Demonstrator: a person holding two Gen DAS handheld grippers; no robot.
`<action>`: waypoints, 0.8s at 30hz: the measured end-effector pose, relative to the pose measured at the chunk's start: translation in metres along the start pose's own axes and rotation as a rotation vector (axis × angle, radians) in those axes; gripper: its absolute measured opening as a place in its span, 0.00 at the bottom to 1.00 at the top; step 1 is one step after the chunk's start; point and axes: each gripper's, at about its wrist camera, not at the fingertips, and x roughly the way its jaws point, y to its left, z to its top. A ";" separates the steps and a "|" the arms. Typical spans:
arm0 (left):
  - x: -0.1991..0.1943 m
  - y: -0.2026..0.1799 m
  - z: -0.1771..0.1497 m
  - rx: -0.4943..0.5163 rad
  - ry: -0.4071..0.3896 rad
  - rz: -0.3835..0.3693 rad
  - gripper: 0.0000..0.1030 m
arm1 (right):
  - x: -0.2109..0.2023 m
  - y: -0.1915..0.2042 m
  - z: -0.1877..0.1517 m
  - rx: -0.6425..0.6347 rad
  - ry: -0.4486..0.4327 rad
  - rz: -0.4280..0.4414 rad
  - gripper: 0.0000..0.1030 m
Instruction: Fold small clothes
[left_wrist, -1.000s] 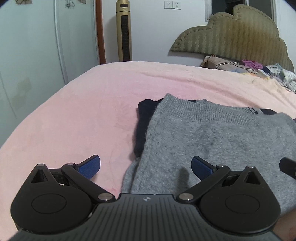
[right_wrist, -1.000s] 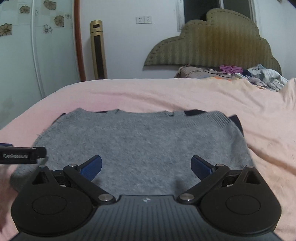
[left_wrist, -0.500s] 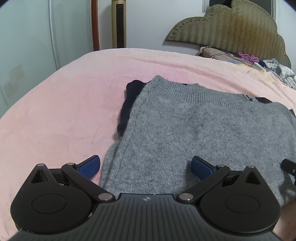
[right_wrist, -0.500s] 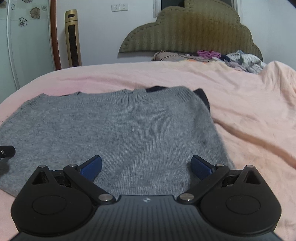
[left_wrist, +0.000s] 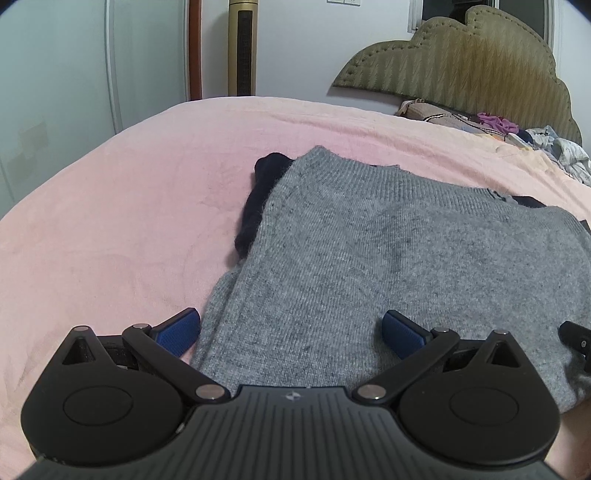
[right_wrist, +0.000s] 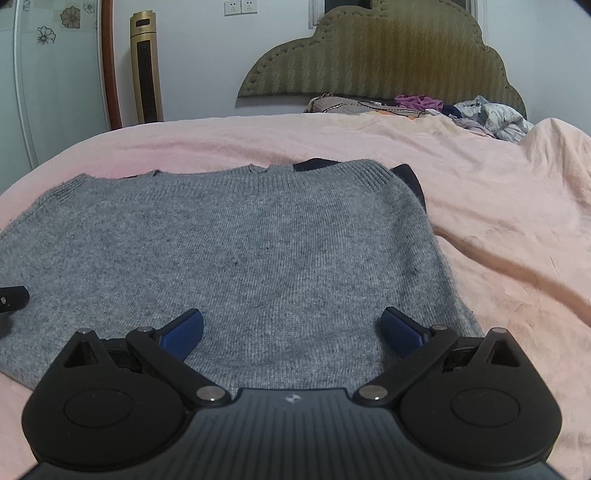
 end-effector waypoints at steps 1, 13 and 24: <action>0.000 0.000 0.000 -0.001 -0.001 0.000 1.00 | 0.000 0.000 0.000 0.000 0.000 0.001 1.00; 0.001 0.000 -0.001 -0.005 -0.009 0.000 1.00 | 0.000 0.001 -0.001 0.000 -0.001 -0.004 1.00; 0.001 0.000 -0.001 -0.003 -0.009 0.001 1.00 | 0.001 0.001 -0.001 0.013 -0.001 -0.007 1.00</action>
